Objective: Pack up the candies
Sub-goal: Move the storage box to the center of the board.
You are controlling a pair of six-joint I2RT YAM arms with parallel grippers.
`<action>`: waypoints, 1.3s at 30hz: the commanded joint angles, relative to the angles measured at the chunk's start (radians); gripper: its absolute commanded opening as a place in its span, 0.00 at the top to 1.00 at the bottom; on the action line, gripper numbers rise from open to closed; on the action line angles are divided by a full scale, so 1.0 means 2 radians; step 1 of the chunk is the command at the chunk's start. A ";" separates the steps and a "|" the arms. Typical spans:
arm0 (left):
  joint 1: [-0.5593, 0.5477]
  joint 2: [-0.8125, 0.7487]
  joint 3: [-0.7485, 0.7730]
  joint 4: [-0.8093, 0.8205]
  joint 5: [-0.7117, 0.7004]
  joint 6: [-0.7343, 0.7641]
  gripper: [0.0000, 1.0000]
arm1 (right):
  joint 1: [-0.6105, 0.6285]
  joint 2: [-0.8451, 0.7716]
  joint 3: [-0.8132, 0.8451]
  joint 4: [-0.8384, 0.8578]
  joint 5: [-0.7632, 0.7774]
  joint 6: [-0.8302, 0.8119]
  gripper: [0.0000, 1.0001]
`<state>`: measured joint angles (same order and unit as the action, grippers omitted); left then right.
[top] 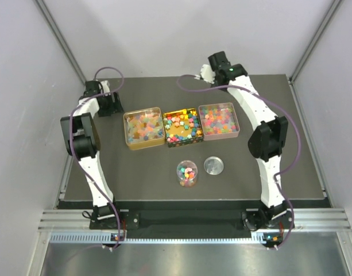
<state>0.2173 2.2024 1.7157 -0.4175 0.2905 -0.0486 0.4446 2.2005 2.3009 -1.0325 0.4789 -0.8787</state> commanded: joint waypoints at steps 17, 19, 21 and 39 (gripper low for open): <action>-0.191 -0.008 -0.017 0.001 -0.045 0.017 0.19 | -0.053 -0.016 0.009 -0.005 -0.051 0.071 1.00; -0.201 -0.010 -0.013 0.004 -0.057 0.007 0.18 | -0.057 -0.013 0.009 -0.008 -0.053 0.073 1.00; -0.198 -0.013 0.006 0.004 -0.085 0.011 0.17 | -0.059 -0.013 0.008 -0.013 -0.055 0.077 1.00; -0.081 -0.320 -0.211 -0.050 -0.112 0.081 0.21 | -0.073 -0.033 -0.036 -0.014 -0.080 0.062 1.00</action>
<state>0.0940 1.6440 1.4376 -0.4191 0.0299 0.0689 0.3264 2.2002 2.2665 -1.0813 0.3298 -0.7494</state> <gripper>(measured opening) 0.804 0.121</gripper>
